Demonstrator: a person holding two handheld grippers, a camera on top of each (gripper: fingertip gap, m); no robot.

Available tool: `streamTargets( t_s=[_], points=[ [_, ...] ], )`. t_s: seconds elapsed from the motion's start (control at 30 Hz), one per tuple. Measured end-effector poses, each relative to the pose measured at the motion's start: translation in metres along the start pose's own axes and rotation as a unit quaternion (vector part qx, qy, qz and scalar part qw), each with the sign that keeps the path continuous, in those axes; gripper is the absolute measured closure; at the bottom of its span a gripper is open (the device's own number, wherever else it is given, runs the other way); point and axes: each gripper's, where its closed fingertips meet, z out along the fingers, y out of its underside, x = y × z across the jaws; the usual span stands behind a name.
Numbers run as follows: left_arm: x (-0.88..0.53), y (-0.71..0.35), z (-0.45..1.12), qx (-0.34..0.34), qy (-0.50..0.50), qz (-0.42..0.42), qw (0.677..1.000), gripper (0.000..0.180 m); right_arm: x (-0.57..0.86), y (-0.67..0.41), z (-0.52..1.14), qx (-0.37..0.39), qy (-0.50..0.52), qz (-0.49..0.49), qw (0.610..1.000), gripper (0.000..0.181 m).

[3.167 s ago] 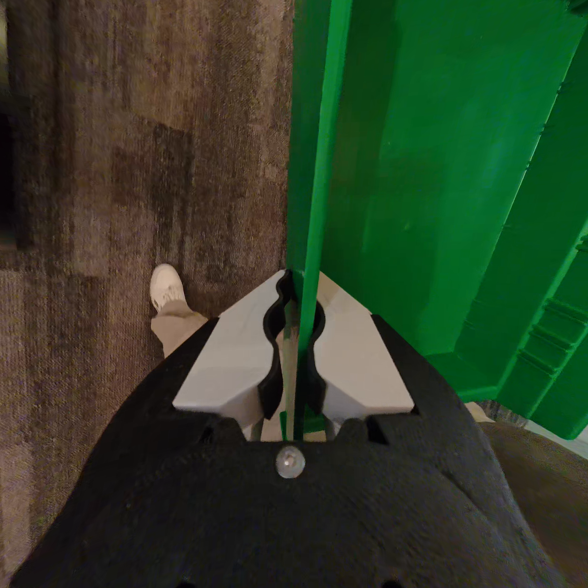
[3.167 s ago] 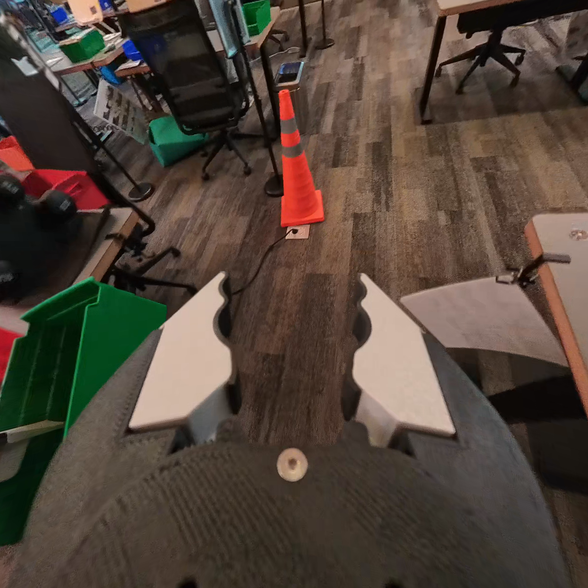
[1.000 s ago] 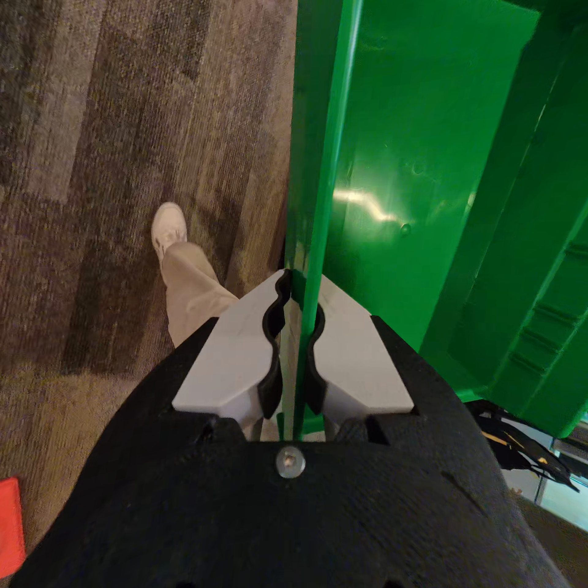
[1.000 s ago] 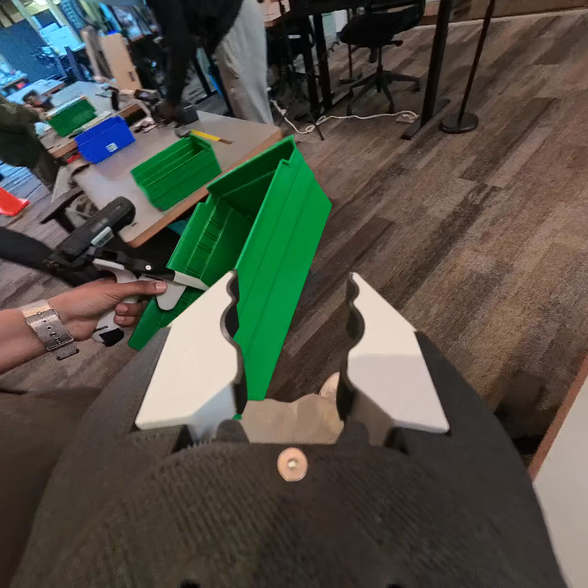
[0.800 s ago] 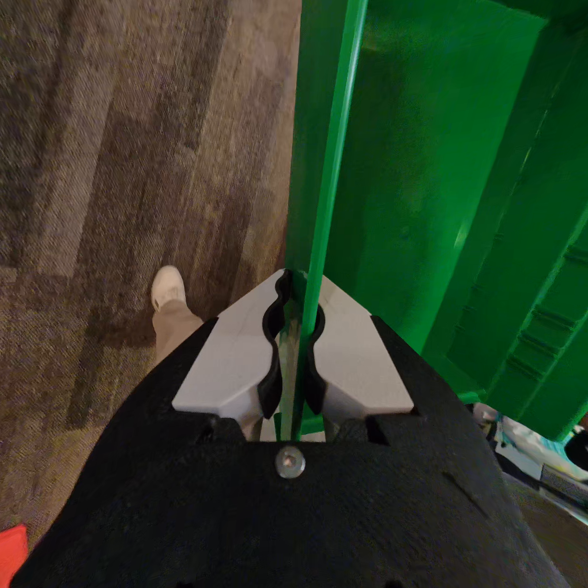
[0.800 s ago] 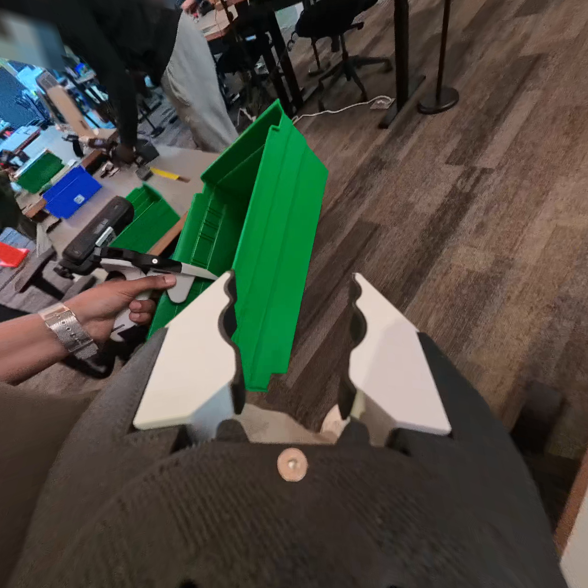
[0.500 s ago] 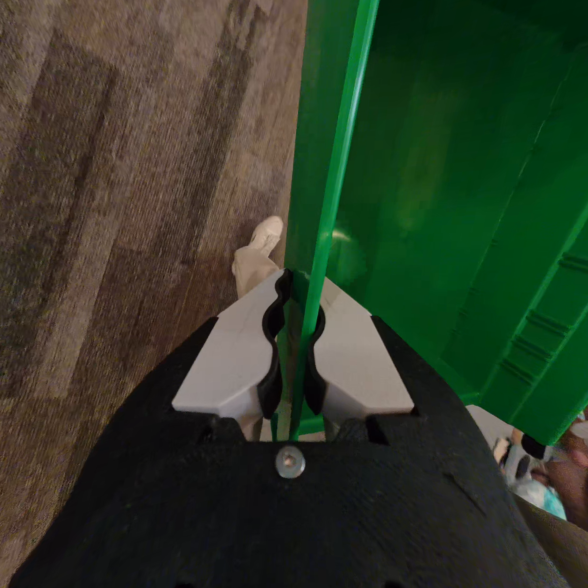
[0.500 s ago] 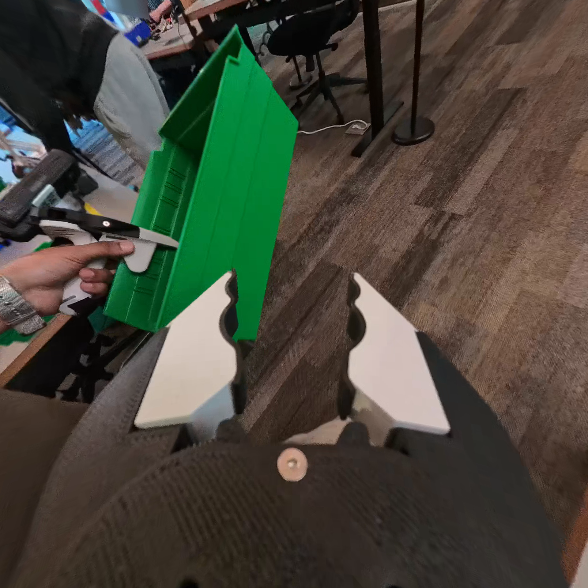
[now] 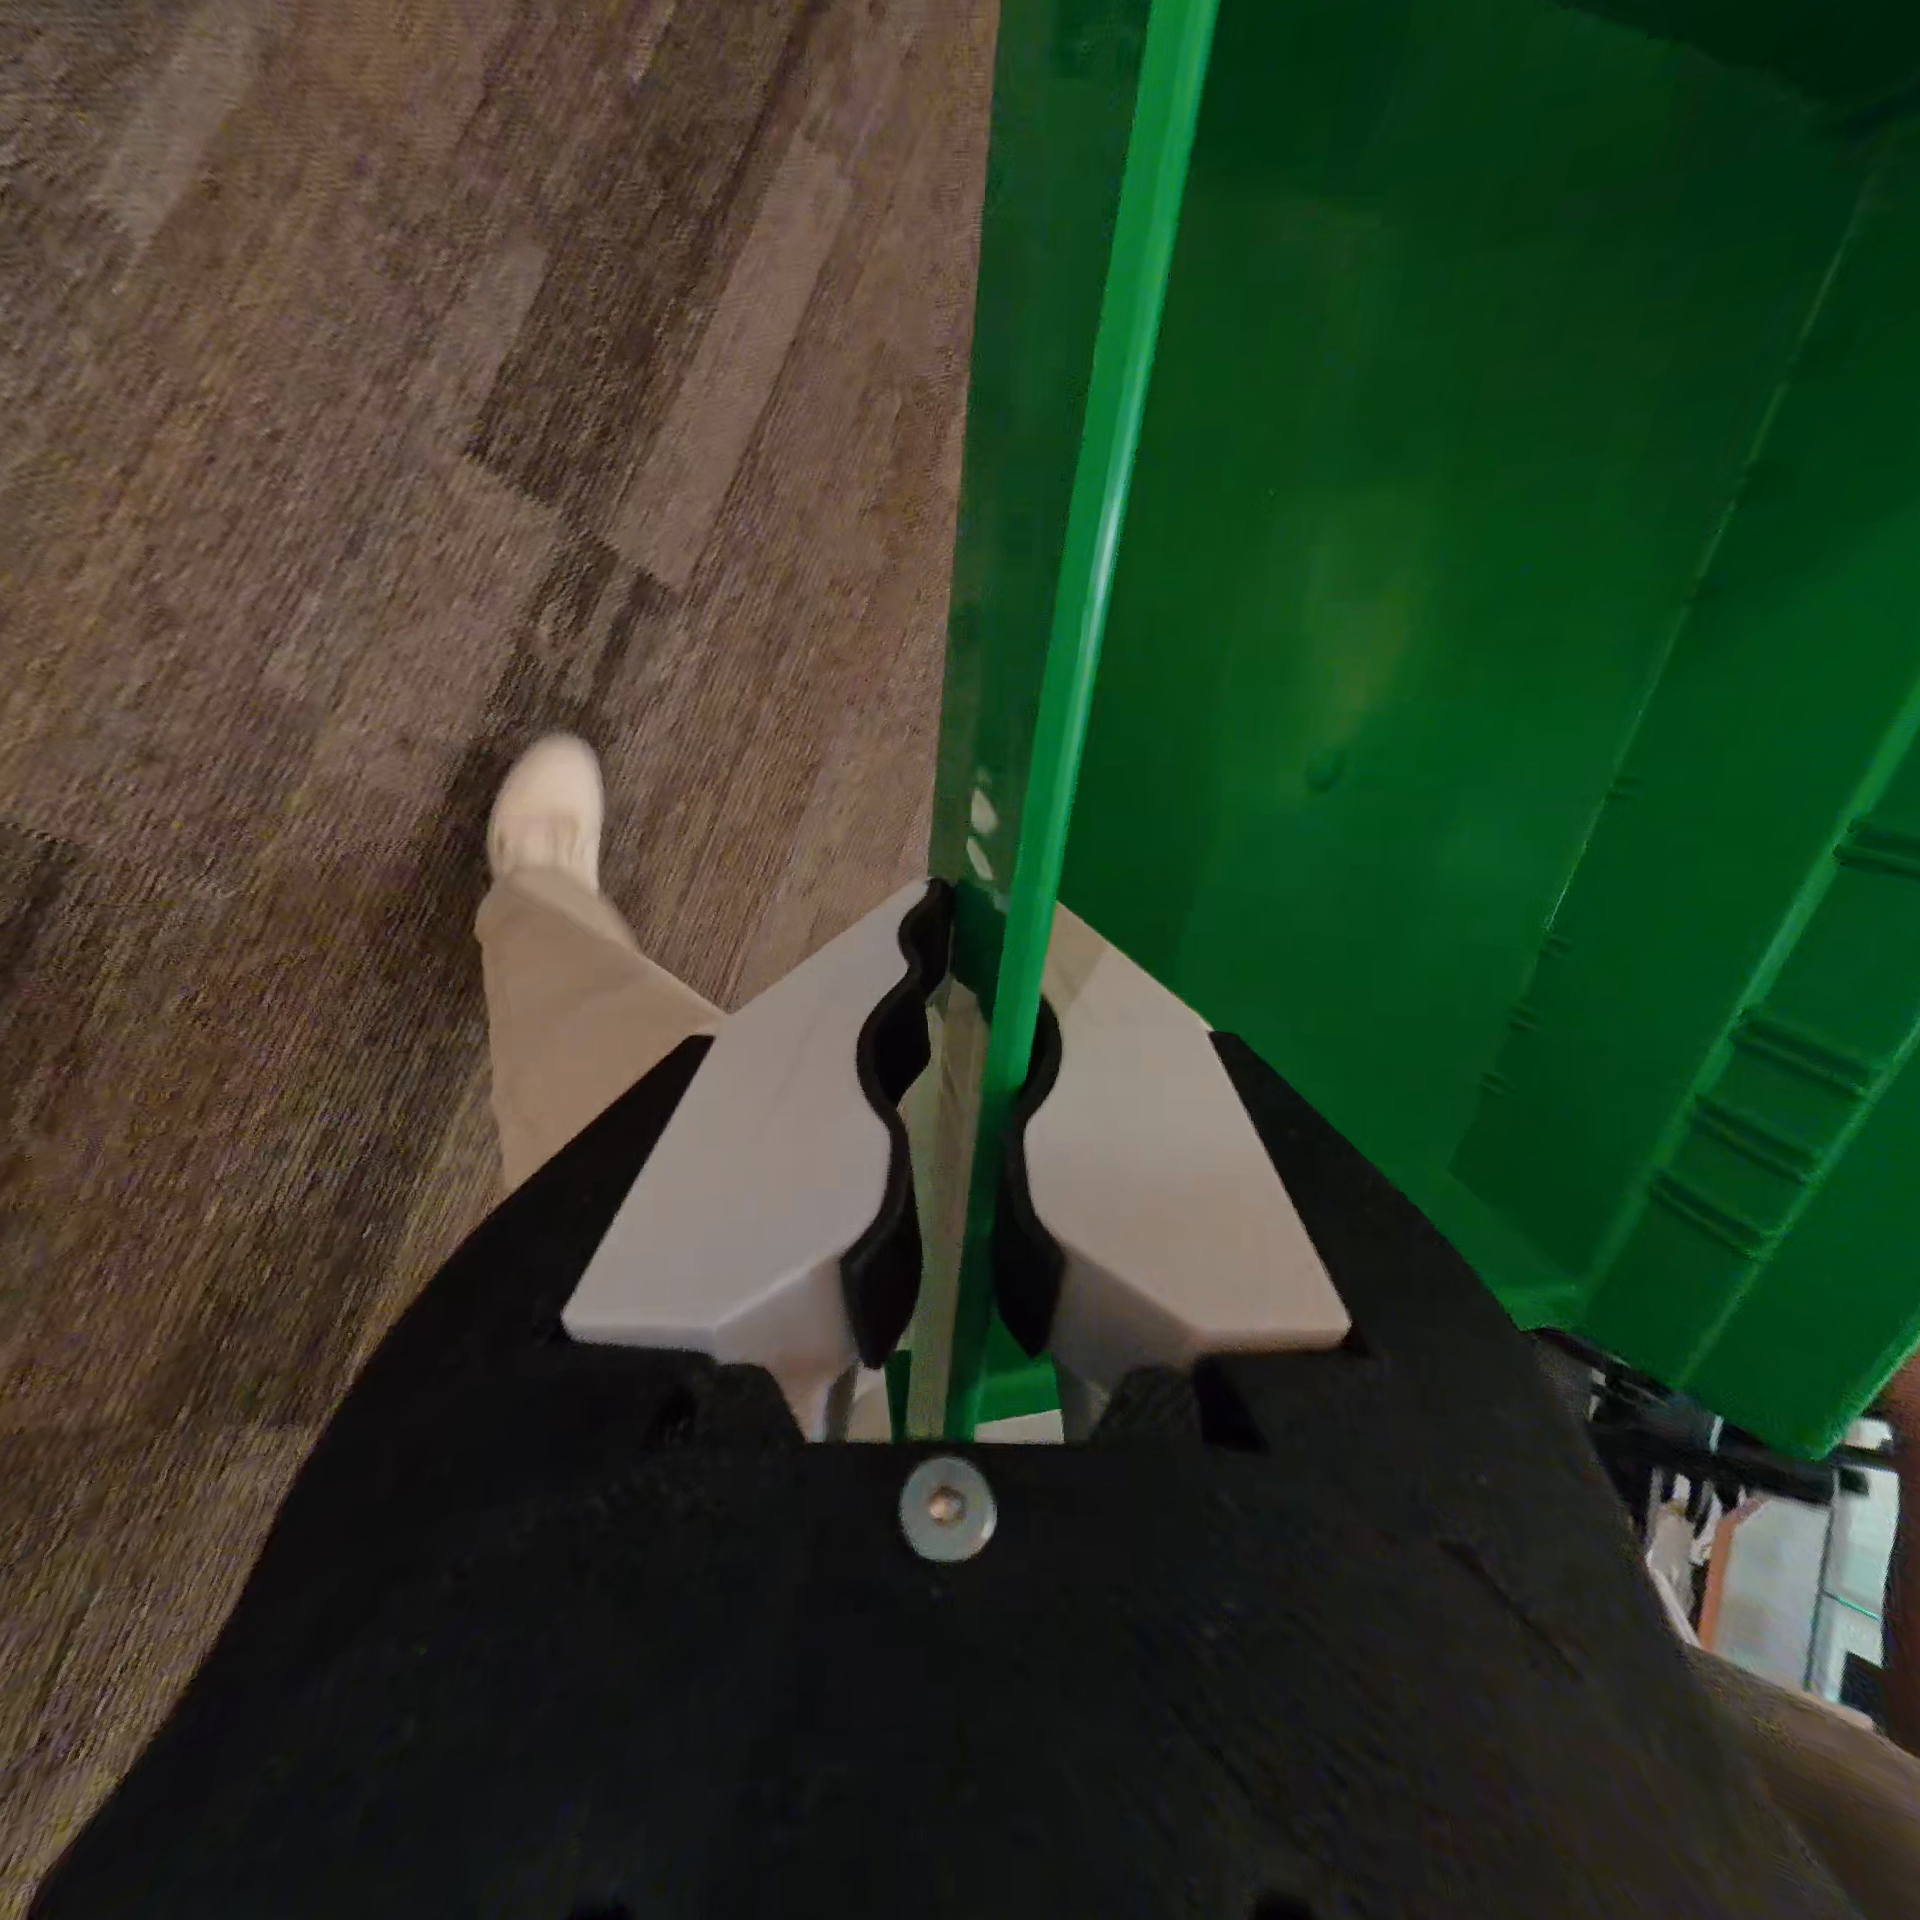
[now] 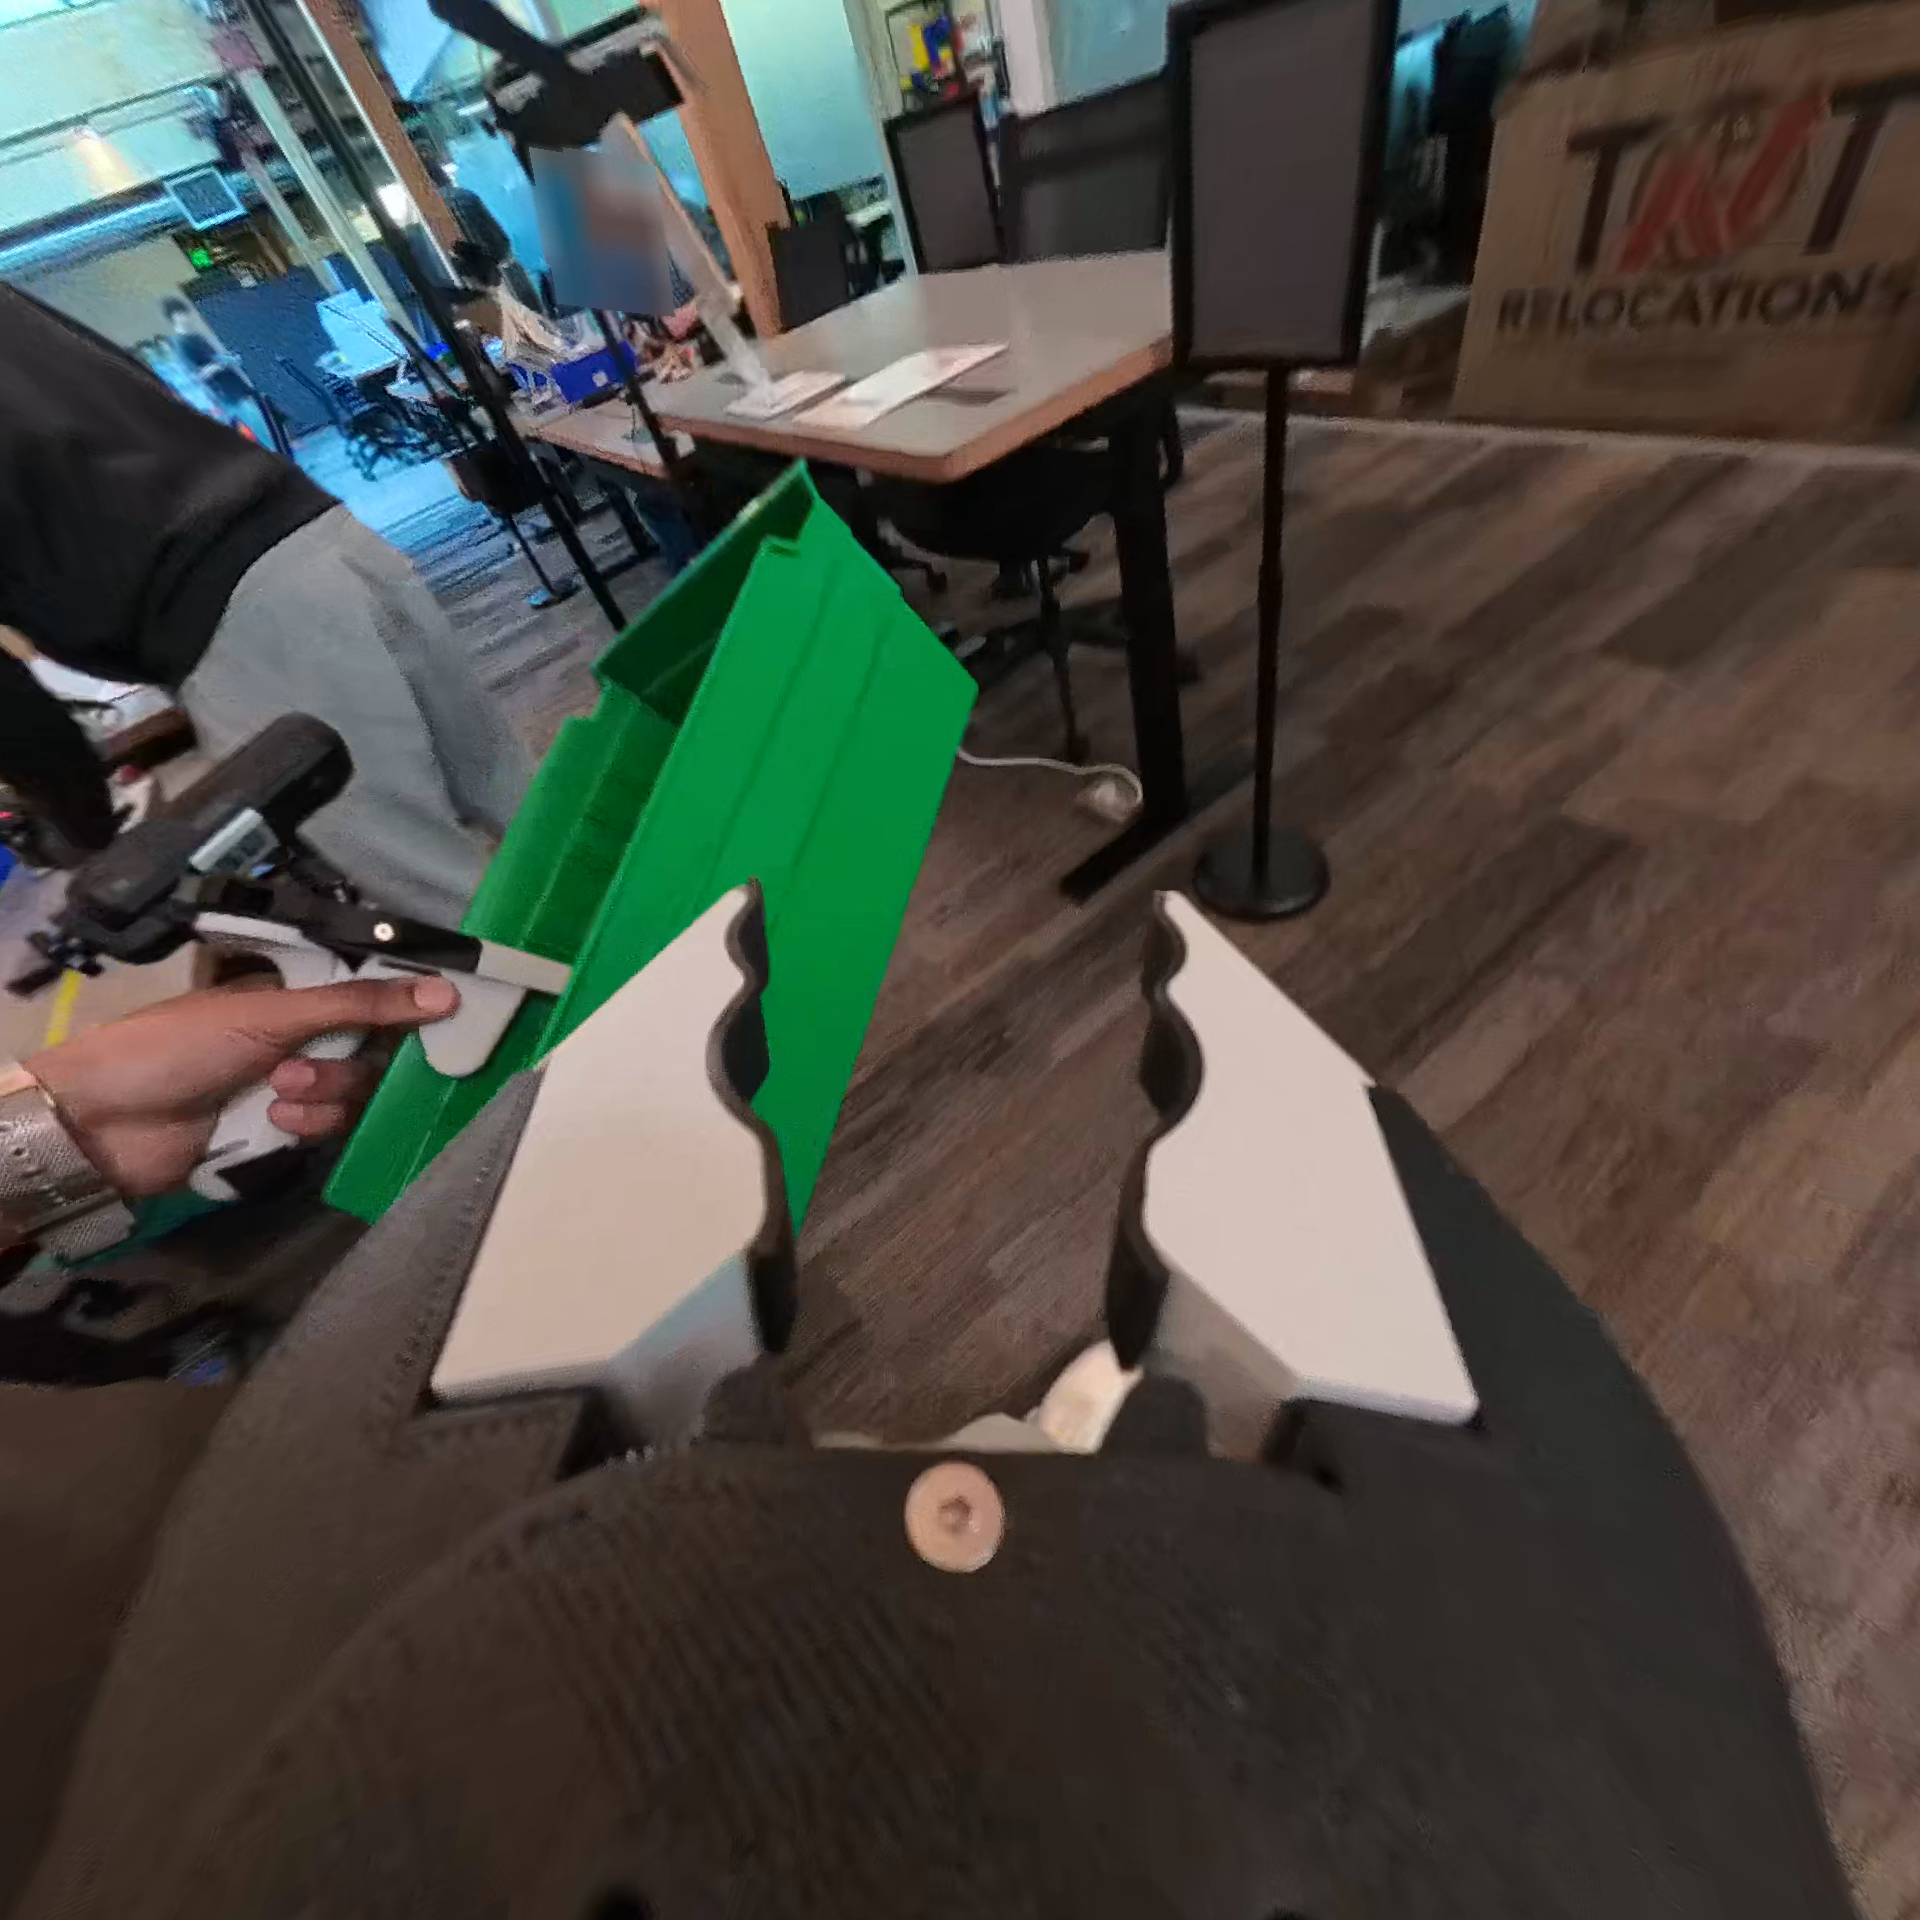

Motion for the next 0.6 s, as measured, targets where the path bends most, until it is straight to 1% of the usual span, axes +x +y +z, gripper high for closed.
streamTargets(
  t_s=[0.07, 0.13, 0.27, 0.37, 0.47, 0.6],
  points=[
    [0.018, -0.049, 0.058, -0.009, 0.006, 0.013, 1.0, 0.18, 0.055, -0.023, 0.048, 0.014, -0.002, 0.01, 1.0, 0.107],
    [0.043, -0.102, 0.115, -0.022, 0.013, 0.042, 0.999, 0.18, 0.113, -0.041, 0.091, 0.024, 0.016, 0.031, 0.999, 0.107],
    [0.102, -0.222, 0.209, -0.048, 0.031, 0.08, 0.995, 0.18, 0.222, -0.08, 0.167, 0.015, 0.05, 0.089, 0.995, 0.107],
    [0.15, -0.315, 0.273, -0.07, 0.041, 0.089, 0.993, 0.178, 0.301, -0.122, 0.221, 0.007, 0.076, 0.086, 0.993, 0.106],
    [0.196, -0.407, 0.343, -0.077, 0.048, 0.131, 0.987, 0.178, 0.389, -0.156, 0.273, 0.022, 0.093, 0.087, 0.992, 0.107],
    [0.239, -0.52, 0.454, -0.077, 0.052, 0.123, 0.988, 0.178, 0.524, -0.182, 0.358, 0.044, 0.086, 0.136, 0.986, 0.107]
  ],
)
